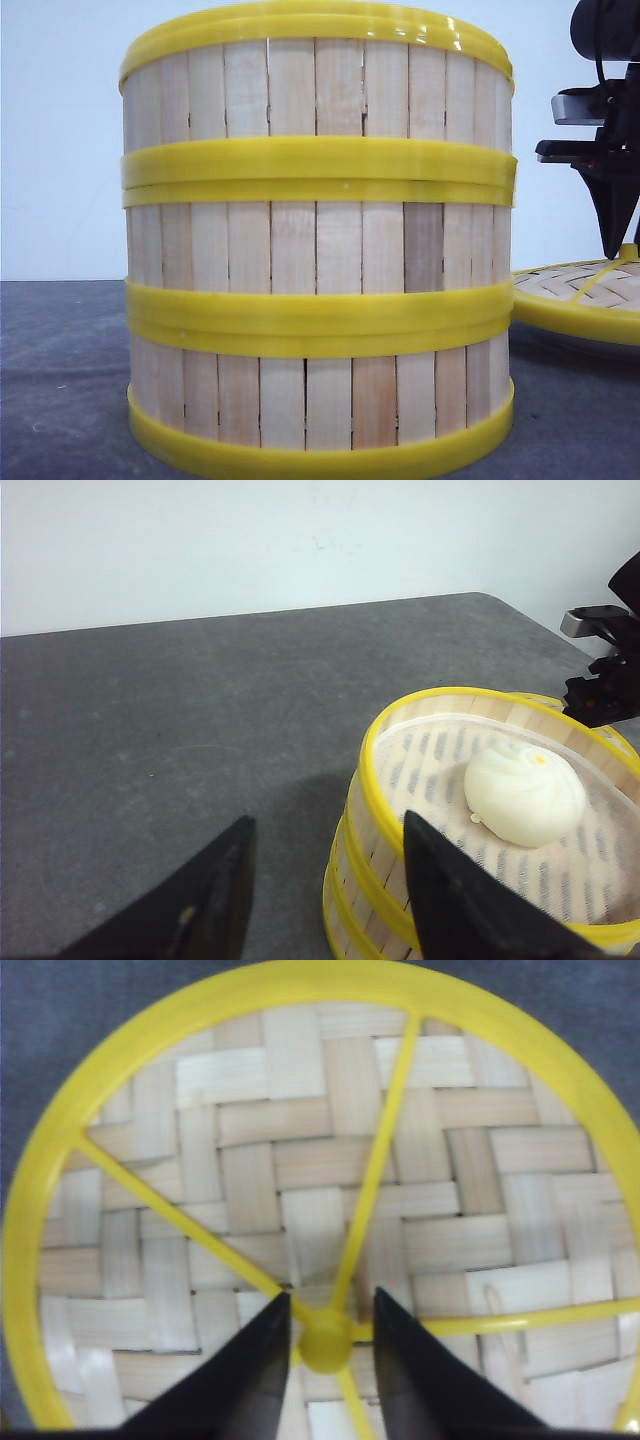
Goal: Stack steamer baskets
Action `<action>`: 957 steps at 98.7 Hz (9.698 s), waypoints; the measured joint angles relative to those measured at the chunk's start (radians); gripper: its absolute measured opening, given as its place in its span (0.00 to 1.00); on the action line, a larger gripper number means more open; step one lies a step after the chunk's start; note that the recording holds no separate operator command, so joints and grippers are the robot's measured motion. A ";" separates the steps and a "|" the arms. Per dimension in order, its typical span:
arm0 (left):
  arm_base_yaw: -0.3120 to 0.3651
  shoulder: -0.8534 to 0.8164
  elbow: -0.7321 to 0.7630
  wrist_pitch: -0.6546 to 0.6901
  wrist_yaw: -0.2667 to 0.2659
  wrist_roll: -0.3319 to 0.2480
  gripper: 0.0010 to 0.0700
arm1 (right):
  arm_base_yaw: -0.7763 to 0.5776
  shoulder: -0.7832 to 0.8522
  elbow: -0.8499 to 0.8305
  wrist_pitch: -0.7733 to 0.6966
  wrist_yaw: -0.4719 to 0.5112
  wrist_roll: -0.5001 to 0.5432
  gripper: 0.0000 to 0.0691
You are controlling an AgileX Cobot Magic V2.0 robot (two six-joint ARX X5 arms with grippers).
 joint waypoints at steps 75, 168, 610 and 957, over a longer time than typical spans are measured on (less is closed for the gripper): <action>0.000 0.000 0.000 0.001 0.000 0.000 0.38 | 0.000 -0.026 0.006 -0.047 0.000 -0.036 0.08; 0.000 0.000 0.000 0.007 0.000 0.000 0.38 | 0.226 -0.233 0.572 -0.379 -0.150 -0.131 0.08; 0.000 -0.159 -0.268 0.093 0.058 0.006 0.04 | 0.753 -0.960 -0.076 -0.245 0.456 0.079 0.02; 0.487 -0.415 -0.866 0.513 -0.020 0.183 0.04 | 0.743 -0.961 -0.076 -0.235 0.491 0.073 0.01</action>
